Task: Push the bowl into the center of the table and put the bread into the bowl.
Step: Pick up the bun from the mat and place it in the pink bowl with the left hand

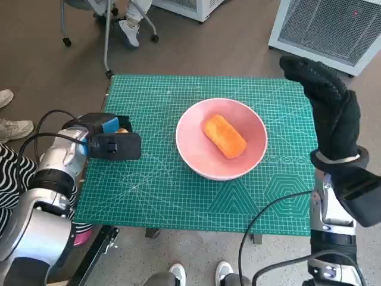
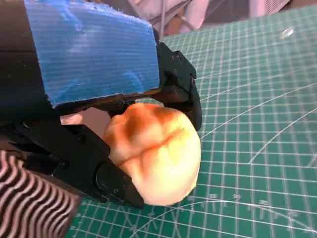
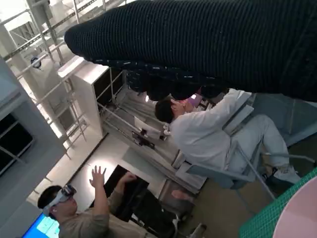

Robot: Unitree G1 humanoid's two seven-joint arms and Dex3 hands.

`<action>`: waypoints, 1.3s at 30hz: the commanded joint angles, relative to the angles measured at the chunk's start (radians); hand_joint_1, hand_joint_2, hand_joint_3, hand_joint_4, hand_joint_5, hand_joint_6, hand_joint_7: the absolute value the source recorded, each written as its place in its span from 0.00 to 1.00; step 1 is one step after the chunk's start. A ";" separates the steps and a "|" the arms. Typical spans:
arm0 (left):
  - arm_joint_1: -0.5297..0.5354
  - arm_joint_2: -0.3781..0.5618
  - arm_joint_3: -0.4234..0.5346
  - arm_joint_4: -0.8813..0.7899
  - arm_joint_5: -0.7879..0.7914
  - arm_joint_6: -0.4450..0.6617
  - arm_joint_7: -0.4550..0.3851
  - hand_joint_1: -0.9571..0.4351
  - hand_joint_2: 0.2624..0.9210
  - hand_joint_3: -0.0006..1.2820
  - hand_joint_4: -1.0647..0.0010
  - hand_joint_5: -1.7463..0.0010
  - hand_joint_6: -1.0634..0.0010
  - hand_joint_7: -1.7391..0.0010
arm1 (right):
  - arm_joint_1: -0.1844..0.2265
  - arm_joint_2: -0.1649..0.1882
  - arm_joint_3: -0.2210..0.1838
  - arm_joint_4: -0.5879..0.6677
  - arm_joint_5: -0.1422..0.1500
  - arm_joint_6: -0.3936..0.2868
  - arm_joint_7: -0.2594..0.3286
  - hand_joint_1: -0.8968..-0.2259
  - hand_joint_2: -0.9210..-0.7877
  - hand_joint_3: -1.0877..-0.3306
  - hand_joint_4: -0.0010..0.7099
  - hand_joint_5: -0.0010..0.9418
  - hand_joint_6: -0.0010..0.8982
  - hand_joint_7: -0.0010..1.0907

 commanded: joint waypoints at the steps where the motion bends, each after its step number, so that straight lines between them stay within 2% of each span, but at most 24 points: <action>1: -0.039 0.020 0.053 -0.038 -0.050 -0.043 0.012 0.69 0.97 0.03 0.28 0.35 0.35 0.41 | 0.015 -0.004 -0.002 0.010 0.014 0.014 0.015 0.23 0.00 0.43 0.21 0.00 0.00 0.47; 15: -0.088 0.014 0.169 -0.322 -0.141 -0.195 0.006 0.69 0.97 0.03 0.27 0.41 0.36 0.33 | 0.007 -0.003 -0.003 0.010 0.020 0.024 0.022 0.22 0.00 0.43 0.21 0.00 0.00 0.47; 24: -0.070 -0.050 0.176 -0.592 -0.145 -0.138 -0.046 0.69 0.98 0.03 0.27 0.43 0.36 0.31 | 0.009 0.001 -0.002 0.008 0.019 0.025 0.022 0.22 0.00 0.43 0.21 0.00 0.00 0.47; 33: -0.098 -0.155 0.153 -0.566 -0.139 -0.117 -0.070 0.69 0.99 0.02 0.26 0.41 0.38 0.33 | 0.014 0.004 0.000 0.000 0.013 0.023 0.017 0.22 0.00 0.43 0.21 0.00 0.00 0.47; 39: -0.116 -0.210 0.126 -0.470 -0.126 -0.173 -0.046 0.69 0.99 0.02 0.27 0.40 0.39 0.32 | 0.020 0.003 -0.002 -0.004 0.011 0.018 0.016 0.22 0.00 0.43 0.21 0.00 0.00 0.47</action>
